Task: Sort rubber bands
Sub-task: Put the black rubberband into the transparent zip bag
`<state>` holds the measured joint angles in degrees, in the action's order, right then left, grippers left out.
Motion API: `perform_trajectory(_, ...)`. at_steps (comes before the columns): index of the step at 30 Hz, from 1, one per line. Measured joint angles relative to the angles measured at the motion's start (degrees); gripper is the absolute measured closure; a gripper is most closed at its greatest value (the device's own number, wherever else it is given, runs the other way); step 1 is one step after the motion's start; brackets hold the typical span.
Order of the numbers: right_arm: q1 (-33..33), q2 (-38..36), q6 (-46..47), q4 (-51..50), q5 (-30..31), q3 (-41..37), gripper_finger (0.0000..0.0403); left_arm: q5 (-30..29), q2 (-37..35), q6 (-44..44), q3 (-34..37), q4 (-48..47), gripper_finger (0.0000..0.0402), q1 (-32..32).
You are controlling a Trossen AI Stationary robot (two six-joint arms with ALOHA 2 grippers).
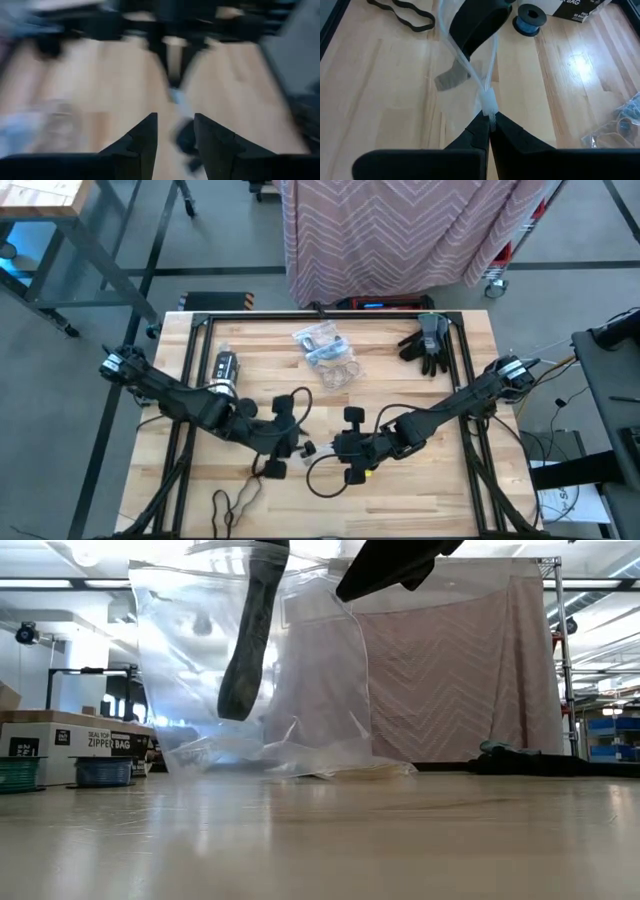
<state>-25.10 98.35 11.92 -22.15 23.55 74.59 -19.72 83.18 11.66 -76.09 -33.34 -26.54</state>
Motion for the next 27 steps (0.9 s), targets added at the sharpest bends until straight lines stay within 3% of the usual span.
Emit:
perform_trajectory(3,0.0,0.0,0.02,0.0,0.01,0.0,0.0403,-8.32,0.02,-0.35,1.65,1.97,0.0286,0.12)
perform_trajectory(5,0.0,0.0,0.04,0.0,0.0,0.0,0.0403,-8.93,0.02,0.07,2.7,2.05,0.0286,0.46)
perform_trajectory(9,0.0,0.0,0.02,-0.06,0.0,0.0,0.0403,0.28,0.02,1.53,5.75,5.55,0.0286,0.88)
perform_trajectory(13,0.04,0.0,-0.07,-0.06,0.0,0.0,0.0403,1.87,0.07,2.97,8.39,7.44,0.0286,0.81)
perform_trajectory(22,0.07,0.0,0.0,-0.07,0.0,0.0,0.0403,12.95,0.26,3.51,14.25,14.67,0.0286,0.7)
perform_trajectory(27,0.15,0.0,-0.04,-0.07,0.0,0.0,0.0403,13.68,0.24,4.08,13.97,16.3,0.0286,0.66)
